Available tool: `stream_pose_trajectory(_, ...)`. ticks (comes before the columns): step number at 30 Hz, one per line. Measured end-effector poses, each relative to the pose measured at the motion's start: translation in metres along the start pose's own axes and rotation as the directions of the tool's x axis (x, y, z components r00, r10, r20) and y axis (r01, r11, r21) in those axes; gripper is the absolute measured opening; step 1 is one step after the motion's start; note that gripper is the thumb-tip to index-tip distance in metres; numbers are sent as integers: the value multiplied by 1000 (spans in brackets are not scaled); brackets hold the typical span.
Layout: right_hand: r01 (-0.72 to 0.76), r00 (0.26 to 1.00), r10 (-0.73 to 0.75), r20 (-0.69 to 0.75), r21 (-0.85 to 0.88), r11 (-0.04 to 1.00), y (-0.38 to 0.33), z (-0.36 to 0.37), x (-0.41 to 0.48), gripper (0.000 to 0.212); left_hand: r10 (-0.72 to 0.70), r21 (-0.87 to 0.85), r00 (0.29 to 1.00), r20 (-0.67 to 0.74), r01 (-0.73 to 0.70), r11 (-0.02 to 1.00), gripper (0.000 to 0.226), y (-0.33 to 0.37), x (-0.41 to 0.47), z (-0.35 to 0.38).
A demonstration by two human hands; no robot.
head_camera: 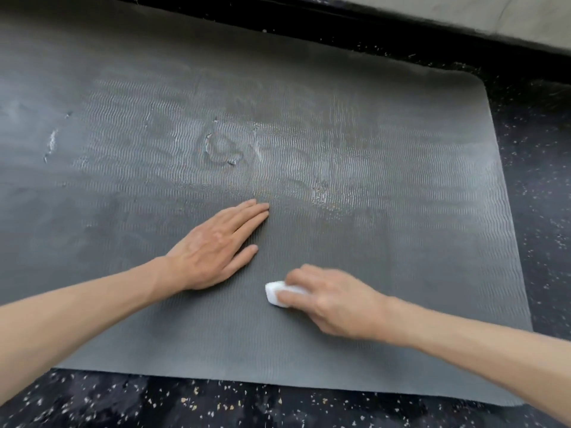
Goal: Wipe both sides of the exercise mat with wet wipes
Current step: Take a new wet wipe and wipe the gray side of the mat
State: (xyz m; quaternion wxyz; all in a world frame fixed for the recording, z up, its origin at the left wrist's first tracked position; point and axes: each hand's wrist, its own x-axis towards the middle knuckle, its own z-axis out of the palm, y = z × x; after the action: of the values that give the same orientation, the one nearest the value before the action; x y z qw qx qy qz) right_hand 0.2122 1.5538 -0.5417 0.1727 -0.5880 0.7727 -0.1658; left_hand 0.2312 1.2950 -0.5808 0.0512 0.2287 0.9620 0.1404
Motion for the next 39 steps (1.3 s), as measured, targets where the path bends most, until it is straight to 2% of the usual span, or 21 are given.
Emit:
stream_pose_trajectory(1,-44,999,43,-25,-8,999,9,-2,5,23,-5,4,1000,2,5,1000,61,0,1,1)
stream_pose_trajectory(3,-175,971,169,-168,-24,984,23,-5,17,22,-6,14,1000,1,6,1000,62,0,3,2)
stream_pose_trajectory(5,-249,940,237,-244,-18,968,15,2,21,26,-8,19,1000,-9,8,1000,62,0,4,3)
stream_pose_trajectory(7,-195,962,193,-192,10,981,-12,16,12,28,-7,22,1000,-12,8,1000,62,0,4,3)
stream_pose_trajectory(9,-87,993,89,-73,37,996,-36,23,0,29,-9,23,1000,-20,9,1000,62,1,4,3)
stream_pose_trajectory(11,-32,999,33,-19,17,999,-33,20,-2,31,-13,16,1000,-29,13,1000,62,2,4,3)
stream_pose_trajectory(13,-133,986,134,-101,11,991,-16,14,6,29,-20,11,999,-40,20,1000,62,2,4,2)
stream_pose_trajectory(15,-273,941,272,-203,23,962,-10,10,10,27,-27,12,999,-46,28,1000,62,2,4,1)
stream_pose_trajectory(16,-290,934,289,-209,23,957,-16,14,8,28,-30,15,999,-46,30,999,62,2,4,1)
stream_pose_trajectory(21,-55,998,57,-21,96,994,-66,33,-23,31,-18,33,999,-30,19,999,62,1,4,3)
stream_pose_trajectory(23,-102,994,106,-40,80,992,-54,29,-19,26,-17,39,1000,-20,18,999,62,2,5,3)
stream_pose_trajectory(26,-294,940,303,-158,80,953,-43,26,-10,26,-15,54,1000,-11,16,998,62,2,6,1)
stream_pose_trajectory(28,-283,944,295,-147,94,954,-57,33,-14,32,-12,73,1000,-13,13,997,62,1,5,1)
stream_pose_trajectory(30,-171,982,180,-56,128,977,-76,38,-24,40,-12,89,1000,-6,12,996,62,2,5,2)
stream_pose_trajectory(32,-110,994,112,-11,110,988,-74,34,-29,39,-17,98,1000,-6,18,995,62,2,5,2)
stream_pose_trajectory(34,-198,978,203,-55,81,977,-53,26,-21,26,-16,98,1000,-10,17,995,61,3,5,3)
stream_pose_trajectory(37,-377,900,385,-205,80,923,-28,16,-9,28,-19,97,1000,-2,19,995,61,5,4,0)
stream_pose_trajectory(39,-342,918,345,-197,53,938,-37,21,-11,27,-21,91,1000,-1,21,996,61,8,3,-1)
